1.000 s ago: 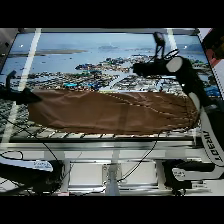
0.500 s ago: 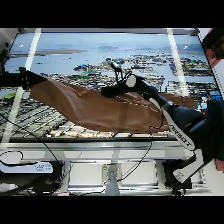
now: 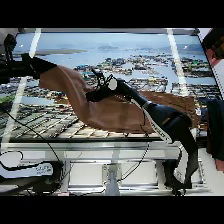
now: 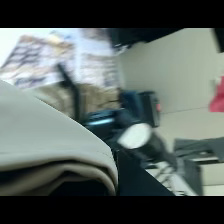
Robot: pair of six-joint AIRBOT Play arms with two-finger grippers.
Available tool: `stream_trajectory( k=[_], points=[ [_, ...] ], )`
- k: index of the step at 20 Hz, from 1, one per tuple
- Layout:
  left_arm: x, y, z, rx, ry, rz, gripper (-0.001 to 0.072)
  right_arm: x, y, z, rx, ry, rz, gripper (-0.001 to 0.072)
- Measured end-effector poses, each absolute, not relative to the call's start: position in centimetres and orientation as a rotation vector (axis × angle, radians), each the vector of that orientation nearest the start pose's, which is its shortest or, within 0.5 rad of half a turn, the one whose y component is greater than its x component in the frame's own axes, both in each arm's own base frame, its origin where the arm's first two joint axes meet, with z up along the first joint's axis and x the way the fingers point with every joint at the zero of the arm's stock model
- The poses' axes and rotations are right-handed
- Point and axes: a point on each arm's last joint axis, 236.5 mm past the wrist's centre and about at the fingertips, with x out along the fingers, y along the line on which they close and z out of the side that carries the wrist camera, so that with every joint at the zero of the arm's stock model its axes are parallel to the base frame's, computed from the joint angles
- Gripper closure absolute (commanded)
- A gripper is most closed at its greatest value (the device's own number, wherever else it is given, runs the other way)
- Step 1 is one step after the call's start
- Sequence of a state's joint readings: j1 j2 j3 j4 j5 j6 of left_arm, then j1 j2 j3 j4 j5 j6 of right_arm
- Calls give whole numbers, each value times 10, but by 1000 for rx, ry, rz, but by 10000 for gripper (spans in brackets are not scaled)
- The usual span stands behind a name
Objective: Fold the clothes and pants, and hang the long-sleeved shirts on hangers.
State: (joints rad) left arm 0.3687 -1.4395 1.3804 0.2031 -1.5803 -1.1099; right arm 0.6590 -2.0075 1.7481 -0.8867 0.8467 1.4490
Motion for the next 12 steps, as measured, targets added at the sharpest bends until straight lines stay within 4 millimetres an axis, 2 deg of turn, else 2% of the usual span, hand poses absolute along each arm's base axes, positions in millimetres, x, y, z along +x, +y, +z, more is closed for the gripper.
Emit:
stream_trajectory(
  k=[3,6,9,12],
  points=[
    [412,-95,207,-908,828,-986,690,397,469,-71,232,1218,868,686],
    [411,-101,214,-917,815,-1010,690,396,475,-74,240,1219,873,686],
    [407,-112,209,-904,853,-1020,691,403,465,-71,250,1231,864,686],
    [399,-130,190,-862,956,-1006,691,418,438,-68,257,1251,836,685]
  ],
)
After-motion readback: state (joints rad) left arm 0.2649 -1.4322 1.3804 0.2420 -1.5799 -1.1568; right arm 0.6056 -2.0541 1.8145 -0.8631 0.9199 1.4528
